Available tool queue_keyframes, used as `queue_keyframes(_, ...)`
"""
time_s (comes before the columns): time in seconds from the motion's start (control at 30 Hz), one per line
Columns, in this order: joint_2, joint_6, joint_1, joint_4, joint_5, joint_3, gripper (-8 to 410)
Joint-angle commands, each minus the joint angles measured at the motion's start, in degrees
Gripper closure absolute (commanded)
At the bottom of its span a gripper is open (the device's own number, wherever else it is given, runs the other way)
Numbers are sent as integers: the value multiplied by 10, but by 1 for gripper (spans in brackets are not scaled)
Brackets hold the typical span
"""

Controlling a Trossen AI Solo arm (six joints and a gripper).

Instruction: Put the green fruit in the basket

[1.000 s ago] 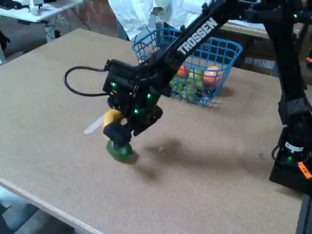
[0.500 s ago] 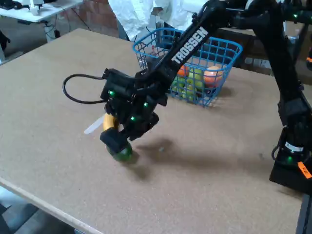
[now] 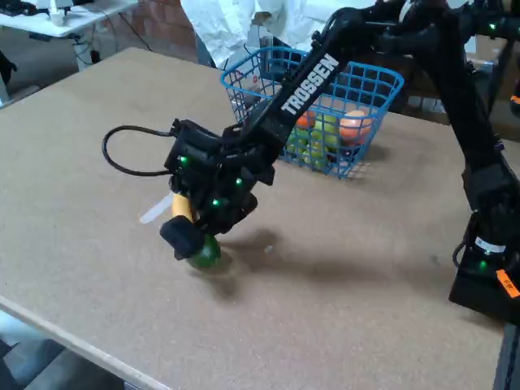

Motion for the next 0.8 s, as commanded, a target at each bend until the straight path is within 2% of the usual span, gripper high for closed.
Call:
queue_keyframes(0.0, 0, 1, 2, 10, 6, 0, 59)
queue_keyframes(0.27, 0, 6, 3, 5, 7, 0, 197)
queue_keyframes(0.4, 0, 11, 2, -4, 8, 0, 253)
queue_keyframes(0.57, 0, 17, 2, -16, 22, 0, 292)
queue_keyframes(0.77, 0, 35, 2, -30, 27, 0, 299)
